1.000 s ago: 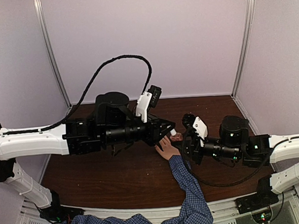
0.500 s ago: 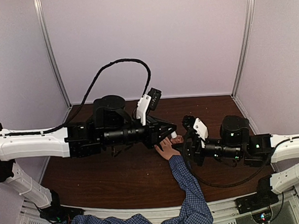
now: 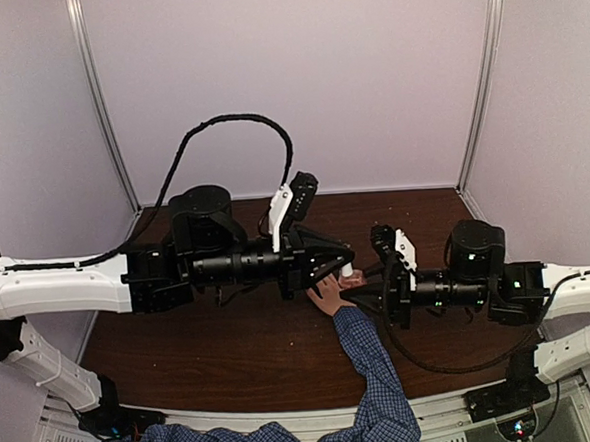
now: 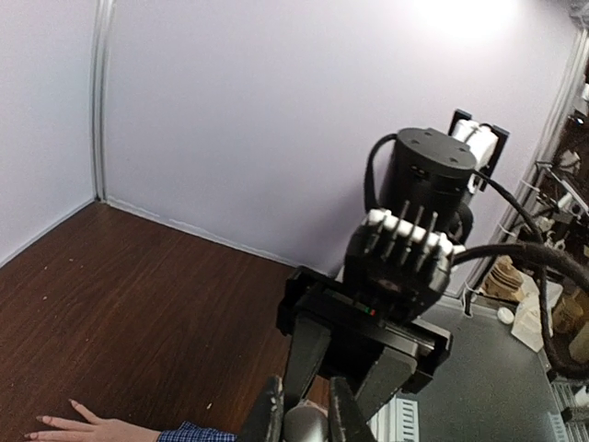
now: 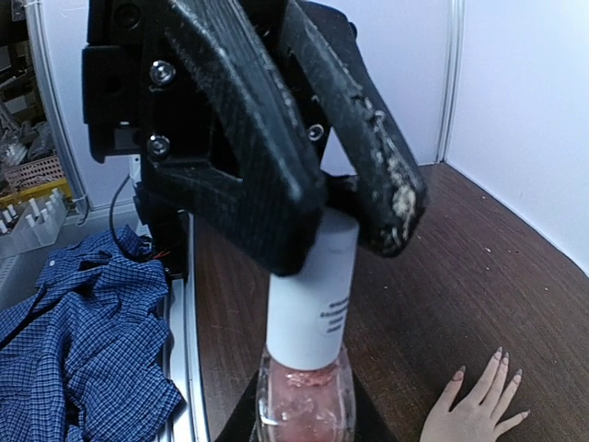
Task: Paint the nails
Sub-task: Screw the nail polish bottle cap onto the nail polish bottle.
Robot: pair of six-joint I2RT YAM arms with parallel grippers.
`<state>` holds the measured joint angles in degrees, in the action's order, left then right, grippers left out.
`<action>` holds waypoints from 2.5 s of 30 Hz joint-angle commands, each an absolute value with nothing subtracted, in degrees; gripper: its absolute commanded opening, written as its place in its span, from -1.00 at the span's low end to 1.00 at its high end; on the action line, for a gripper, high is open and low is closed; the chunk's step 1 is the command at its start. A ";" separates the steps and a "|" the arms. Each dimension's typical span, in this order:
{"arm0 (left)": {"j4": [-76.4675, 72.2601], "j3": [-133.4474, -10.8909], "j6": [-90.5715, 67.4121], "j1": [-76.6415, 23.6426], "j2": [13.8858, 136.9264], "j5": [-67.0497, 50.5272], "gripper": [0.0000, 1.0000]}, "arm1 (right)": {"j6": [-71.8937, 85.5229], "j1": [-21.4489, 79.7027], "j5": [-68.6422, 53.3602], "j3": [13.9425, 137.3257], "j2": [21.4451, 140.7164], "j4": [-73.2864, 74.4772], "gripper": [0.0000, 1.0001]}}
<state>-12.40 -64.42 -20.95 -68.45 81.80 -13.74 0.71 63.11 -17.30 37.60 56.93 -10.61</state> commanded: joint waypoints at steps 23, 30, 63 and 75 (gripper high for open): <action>30.47 -81.12 -10.70 -65.13 76.31 -18.10 -0.02 | -4.48 62.78 -20.44 41.74 55.06 -1.25 -1.00; 44.67 -90.71 -9.38 -65.24 82.00 -20.97 -0.01 | -6.68 62.76 -22.31 44.27 58.23 4.95 -1.00; 47.67 -96.51 -8.20 -67.21 91.52 -22.99 -0.40 | -7.36 63.02 -26.45 46.57 62.04 6.87 -1.00; 47.64 -96.96 -7.37 -67.94 92.49 -23.14 -0.56 | -7.42 63.07 -27.23 47.44 62.75 7.21 -1.00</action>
<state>49.69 -95.18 -8.62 -67.57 92.27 -22.90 -7.35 62.98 -26.22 45.28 62.63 8.08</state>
